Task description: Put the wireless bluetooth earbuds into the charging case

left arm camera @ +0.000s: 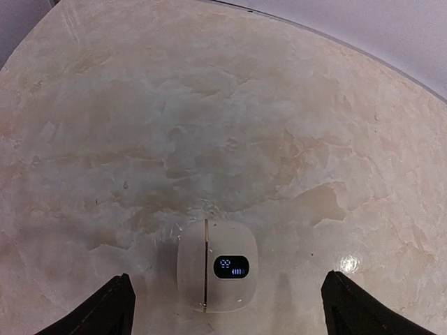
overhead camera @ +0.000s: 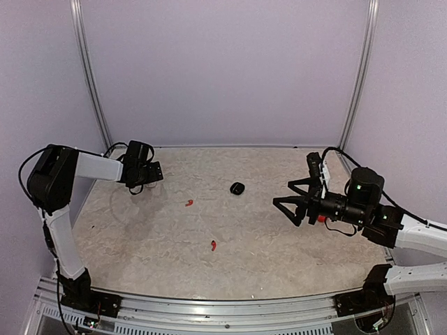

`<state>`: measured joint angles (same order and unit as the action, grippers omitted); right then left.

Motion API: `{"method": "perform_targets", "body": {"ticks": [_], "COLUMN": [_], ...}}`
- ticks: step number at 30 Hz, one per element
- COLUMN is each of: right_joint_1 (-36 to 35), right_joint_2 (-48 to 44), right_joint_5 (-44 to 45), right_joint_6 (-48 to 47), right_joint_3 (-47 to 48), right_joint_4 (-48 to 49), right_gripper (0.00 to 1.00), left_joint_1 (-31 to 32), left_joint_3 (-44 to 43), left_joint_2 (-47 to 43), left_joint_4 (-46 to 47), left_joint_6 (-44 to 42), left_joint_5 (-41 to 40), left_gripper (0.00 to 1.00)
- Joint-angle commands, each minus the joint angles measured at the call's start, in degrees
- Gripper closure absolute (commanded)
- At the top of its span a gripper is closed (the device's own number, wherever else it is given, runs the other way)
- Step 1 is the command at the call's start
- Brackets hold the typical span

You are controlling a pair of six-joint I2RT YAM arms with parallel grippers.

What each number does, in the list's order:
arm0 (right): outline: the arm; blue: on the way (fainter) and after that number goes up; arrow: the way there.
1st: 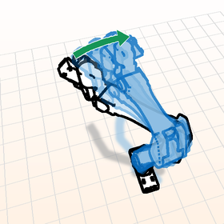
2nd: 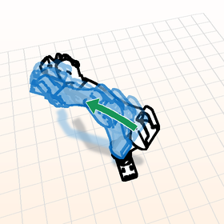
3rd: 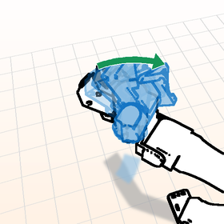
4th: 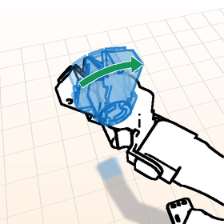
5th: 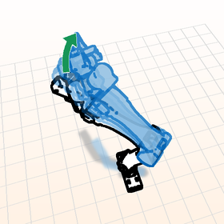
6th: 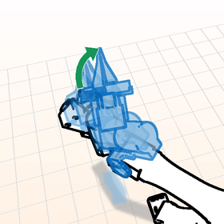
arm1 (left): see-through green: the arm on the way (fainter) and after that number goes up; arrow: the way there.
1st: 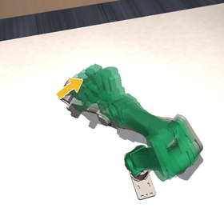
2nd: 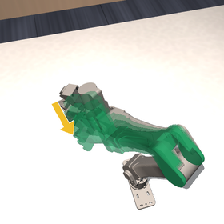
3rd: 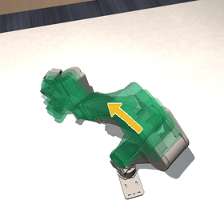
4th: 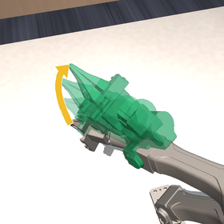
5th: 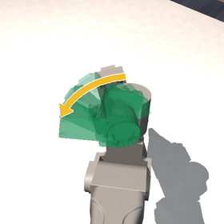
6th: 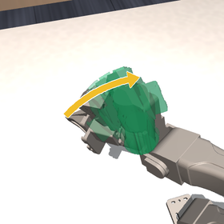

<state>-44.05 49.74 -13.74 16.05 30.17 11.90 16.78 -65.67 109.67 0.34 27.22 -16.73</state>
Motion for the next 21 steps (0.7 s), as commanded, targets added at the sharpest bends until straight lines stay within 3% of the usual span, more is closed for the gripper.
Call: {"method": "perform_targets", "body": {"ticks": [1, 7, 11, 16, 21], "right_joint_1": [0.68, 0.73, 2.37, 17.54, 30.73], "right_joint_2": [0.39, 0.74, 1.25, 9.16, 12.45], "right_joint_5": [-0.6, -0.52, 2.16, 0.29, -1.85], "right_joint_6": [-0.15, -0.2, 0.55, 2.37, 9.29], "right_joint_3": [1.8, 1.98, 2.44, 5.02, -0.06], "right_joint_4": [1.28, 1.19, -1.26, -11.2, -10.25], "right_gripper": [0.0, 0.01, 0.0, 0.06, 0.1], "left_joint_1": [-1.06, -1.62, -0.95, -0.78, 0.17], "left_joint_3": [-3.44, -4.58, -4.67, -3.84, -2.38], "left_joint_2": [3.68, 7.46, 7.85, 6.13, 2.13], "left_joint_4": [-0.16, -0.16, -0.16, -0.16, 0.44], "left_joint_6": [0.24, -0.55, -1.83, -1.73, -1.43], "left_joint_5": [0.71, 2.2, 0.91, 0.89, 0.43], "left_gripper": [0.09, 0.2, 0.19, 0.17, 0.14]}}
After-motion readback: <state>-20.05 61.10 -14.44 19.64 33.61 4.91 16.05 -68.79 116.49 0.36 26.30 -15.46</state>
